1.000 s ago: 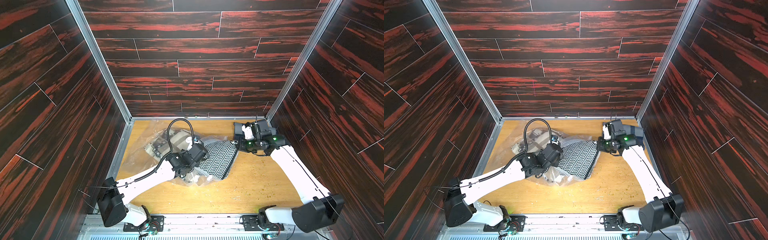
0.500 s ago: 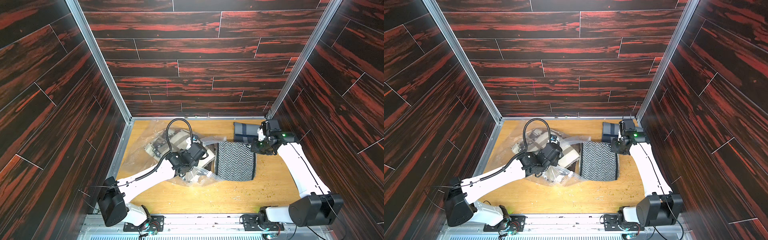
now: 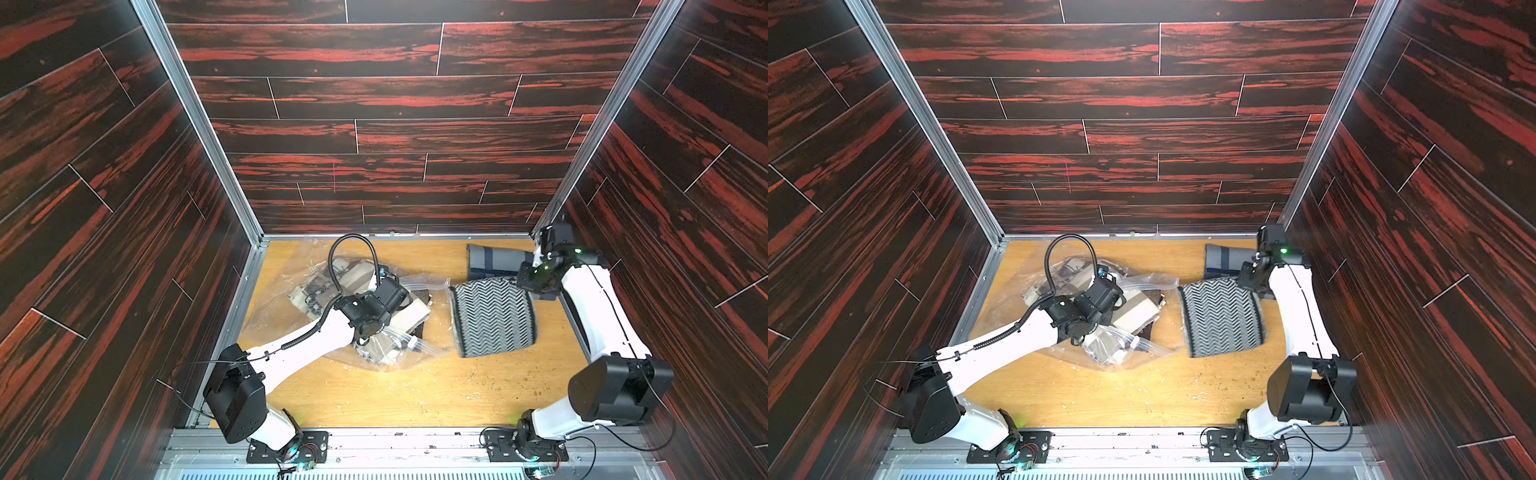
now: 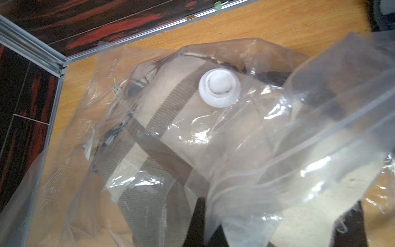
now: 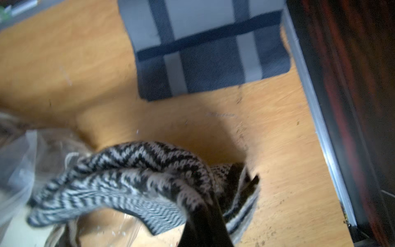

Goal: Take the scarf out of the vacuum bag
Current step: Place the scarf at the corner of the board.

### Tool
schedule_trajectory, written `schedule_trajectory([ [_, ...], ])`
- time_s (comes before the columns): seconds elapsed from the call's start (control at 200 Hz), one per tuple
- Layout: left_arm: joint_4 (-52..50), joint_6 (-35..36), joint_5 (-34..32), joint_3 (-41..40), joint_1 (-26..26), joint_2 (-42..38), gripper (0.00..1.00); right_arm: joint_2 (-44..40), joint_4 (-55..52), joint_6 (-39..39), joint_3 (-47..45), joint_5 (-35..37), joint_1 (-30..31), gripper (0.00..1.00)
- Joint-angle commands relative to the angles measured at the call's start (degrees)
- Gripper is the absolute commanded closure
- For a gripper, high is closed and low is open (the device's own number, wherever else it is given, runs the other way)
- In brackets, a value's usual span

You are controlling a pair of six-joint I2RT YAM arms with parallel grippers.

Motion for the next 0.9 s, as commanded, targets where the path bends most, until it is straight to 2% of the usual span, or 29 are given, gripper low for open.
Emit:
schedule_trajectory([
  [0.0,-2.53,-0.58,-2.51,-0.11,1.56,-1.74,1.0,1.48,0.99,-0.12,2.86,0.36,-1.58,1.0],
  [0.301,-1.59,-0.55,-1.62,-2.01,2.11,-4.11,1.0,6.13,6.73,0.13,7.9,-0.83,-4.43,1.0],
  [0.436,-1.42,-0.36,-1.37,-2.27,2.11,-4.34,1.0,7.33,7.62,-0.03,10.74,-3.64,-4.4,1.0],
  [0.681,-0.87,-0.41,-0.67,-2.51,2.12,-3.96,1.0,2.23,14.42,-0.91,9.28,-6.15,-3.94,1.0],
  [0.897,-0.88,-0.35,-0.58,-1.81,2.12,-3.23,1.0,1.77,21.2,-0.1,9.48,-13.32,-3.98,1.0],
])
